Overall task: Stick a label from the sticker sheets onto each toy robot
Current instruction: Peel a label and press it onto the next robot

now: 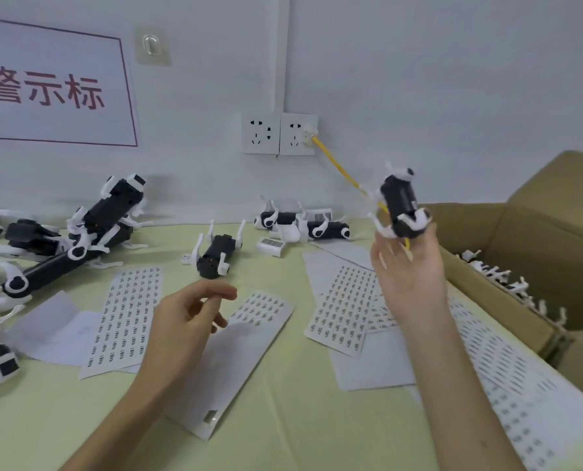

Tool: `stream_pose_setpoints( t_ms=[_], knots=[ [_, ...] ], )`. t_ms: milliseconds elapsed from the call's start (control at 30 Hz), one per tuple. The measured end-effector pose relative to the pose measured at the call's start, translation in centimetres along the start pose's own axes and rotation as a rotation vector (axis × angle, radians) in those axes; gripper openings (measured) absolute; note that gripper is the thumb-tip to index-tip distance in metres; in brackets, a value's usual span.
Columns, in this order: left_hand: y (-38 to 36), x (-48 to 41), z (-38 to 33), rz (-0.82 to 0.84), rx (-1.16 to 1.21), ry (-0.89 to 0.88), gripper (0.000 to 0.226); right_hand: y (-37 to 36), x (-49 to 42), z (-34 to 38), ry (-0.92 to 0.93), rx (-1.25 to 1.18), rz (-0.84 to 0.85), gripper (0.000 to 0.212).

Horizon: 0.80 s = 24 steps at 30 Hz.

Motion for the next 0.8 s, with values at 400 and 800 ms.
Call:
stream_pose_setpoints(
  t_ms=[400,800],
  knots=[
    [-2.3,-0.1,0.0,0.173,-0.327,-0.016,0.031,-2.3,1.4,-3.4,-0.065,0.629,0.097,0.023],
    [-3.8,-0.2,0.8,0.342,-0.634,-0.064,0.026,-10.9,-1.9,-19.0,-0.171,1.626,0.587,0.06]
  ],
)
Point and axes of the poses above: each hand's wrist, its own x-axis away from the middle knuckle, its own y-axis out of the back of the hand, z = x × y, the point moved 10 cm from there along -x, towards the middle knuckle, and after that the axes turned 13 degrees about z, right-handed, at the moved point
